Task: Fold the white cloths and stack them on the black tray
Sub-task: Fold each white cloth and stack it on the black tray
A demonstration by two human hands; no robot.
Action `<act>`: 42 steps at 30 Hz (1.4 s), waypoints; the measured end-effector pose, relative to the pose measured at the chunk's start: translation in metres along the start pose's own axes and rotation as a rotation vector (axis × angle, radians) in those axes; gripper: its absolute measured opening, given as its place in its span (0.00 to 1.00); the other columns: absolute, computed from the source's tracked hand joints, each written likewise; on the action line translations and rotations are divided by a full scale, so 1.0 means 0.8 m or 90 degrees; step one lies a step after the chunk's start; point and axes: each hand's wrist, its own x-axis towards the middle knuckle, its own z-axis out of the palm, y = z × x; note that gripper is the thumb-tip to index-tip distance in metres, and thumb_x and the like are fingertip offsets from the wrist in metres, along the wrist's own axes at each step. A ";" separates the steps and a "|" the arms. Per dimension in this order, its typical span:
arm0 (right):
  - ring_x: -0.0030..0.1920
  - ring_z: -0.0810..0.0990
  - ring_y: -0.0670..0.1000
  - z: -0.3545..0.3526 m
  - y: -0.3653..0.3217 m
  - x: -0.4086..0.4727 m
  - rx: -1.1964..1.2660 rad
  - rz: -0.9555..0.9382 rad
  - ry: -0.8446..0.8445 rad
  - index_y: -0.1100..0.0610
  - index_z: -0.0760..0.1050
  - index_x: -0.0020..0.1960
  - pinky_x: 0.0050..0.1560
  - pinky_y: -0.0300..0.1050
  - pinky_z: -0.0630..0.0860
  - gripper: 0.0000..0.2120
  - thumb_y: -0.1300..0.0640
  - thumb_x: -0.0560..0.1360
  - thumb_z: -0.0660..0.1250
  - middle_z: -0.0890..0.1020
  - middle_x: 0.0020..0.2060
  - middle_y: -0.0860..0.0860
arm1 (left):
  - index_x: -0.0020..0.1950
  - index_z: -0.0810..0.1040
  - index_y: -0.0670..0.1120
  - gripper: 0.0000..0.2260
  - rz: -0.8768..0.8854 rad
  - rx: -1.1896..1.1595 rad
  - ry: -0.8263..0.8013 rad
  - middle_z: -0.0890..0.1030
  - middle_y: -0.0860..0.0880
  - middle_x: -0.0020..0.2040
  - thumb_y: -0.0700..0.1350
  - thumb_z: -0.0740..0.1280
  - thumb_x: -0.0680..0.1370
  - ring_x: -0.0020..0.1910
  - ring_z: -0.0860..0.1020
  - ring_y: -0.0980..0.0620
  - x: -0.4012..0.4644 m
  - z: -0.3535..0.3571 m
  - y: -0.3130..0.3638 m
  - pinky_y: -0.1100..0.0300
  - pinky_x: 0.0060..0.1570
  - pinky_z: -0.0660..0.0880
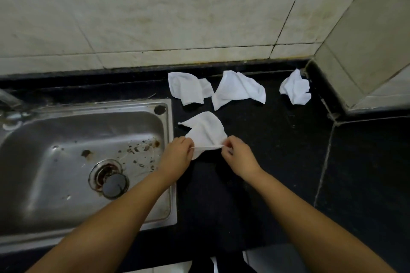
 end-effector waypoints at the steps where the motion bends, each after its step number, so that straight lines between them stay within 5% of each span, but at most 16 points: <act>1: 0.38 0.73 0.44 -0.019 -0.004 -0.001 0.081 0.001 0.034 0.57 0.74 0.46 0.41 0.35 0.71 0.02 0.60 0.77 0.63 0.76 0.38 0.48 | 0.44 0.78 0.40 0.04 0.009 -0.009 0.019 0.78 0.43 0.42 0.39 0.64 0.76 0.44 0.75 0.43 0.006 -0.007 0.005 0.53 0.44 0.69; 7: 0.42 0.76 0.40 -0.148 -0.008 -0.018 0.224 -0.063 0.239 0.53 0.77 0.50 0.40 0.23 0.69 0.05 0.59 0.78 0.64 0.79 0.41 0.43 | 0.46 0.80 0.39 0.06 -0.001 -0.103 0.106 0.80 0.42 0.43 0.38 0.64 0.76 0.44 0.76 0.45 0.045 -0.059 0.059 0.55 0.44 0.70; 14: 0.46 0.79 0.48 -0.255 0.022 -0.017 0.252 -0.053 0.314 0.47 0.78 0.44 0.49 0.42 0.74 0.08 0.57 0.78 0.63 0.82 0.44 0.48 | 0.48 0.80 0.42 0.07 -0.007 -0.221 0.144 0.79 0.50 0.45 0.42 0.63 0.78 0.44 0.74 0.54 0.105 -0.099 0.146 0.66 0.43 0.65; 20: 0.41 0.76 0.42 -0.296 0.030 -0.032 0.334 -0.043 0.389 0.53 0.77 0.48 0.43 0.38 0.71 0.06 0.57 0.79 0.61 0.79 0.39 0.45 | 0.45 0.76 0.45 0.03 0.018 -0.393 0.121 0.75 0.54 0.38 0.41 0.64 0.78 0.38 0.72 0.57 0.127 -0.119 0.191 0.66 0.40 0.67; 24: 0.41 0.77 0.44 -0.282 0.059 -0.068 0.338 -0.004 0.337 0.49 0.77 0.45 0.42 0.37 0.72 0.08 0.58 0.79 0.61 0.80 0.40 0.46 | 0.43 0.76 0.49 0.06 0.003 -0.522 -0.040 0.79 0.52 0.39 0.40 0.65 0.78 0.41 0.76 0.55 0.092 -0.095 0.184 0.62 0.47 0.73; 33: 0.40 0.77 0.50 -0.155 0.196 -0.177 0.280 0.212 0.056 0.57 0.79 0.45 0.44 0.42 0.73 0.06 0.62 0.77 0.64 0.80 0.37 0.53 | 0.40 0.79 0.49 0.05 -0.123 -0.344 -0.384 0.78 0.51 0.34 0.42 0.68 0.76 0.35 0.75 0.58 -0.036 0.041 0.118 0.65 0.40 0.71; 37: 0.41 0.78 0.52 -0.144 0.205 -0.169 0.269 0.262 0.015 0.60 0.79 0.46 0.44 0.43 0.74 0.05 0.61 0.77 0.65 0.81 0.38 0.55 | 0.39 0.78 0.51 0.06 -0.174 -0.304 -0.393 0.79 0.52 0.36 0.44 0.68 0.76 0.38 0.77 0.56 -0.031 0.054 0.111 0.59 0.45 0.73; 42: 0.42 0.77 0.49 -0.156 0.187 -0.095 0.189 0.270 0.121 0.56 0.77 0.47 0.40 0.40 0.73 0.06 0.58 0.78 0.62 0.79 0.41 0.51 | 0.38 0.76 0.51 0.07 -0.167 -0.261 -0.211 0.77 0.54 0.38 0.43 0.66 0.76 0.40 0.75 0.56 0.025 0.054 0.128 0.63 0.39 0.70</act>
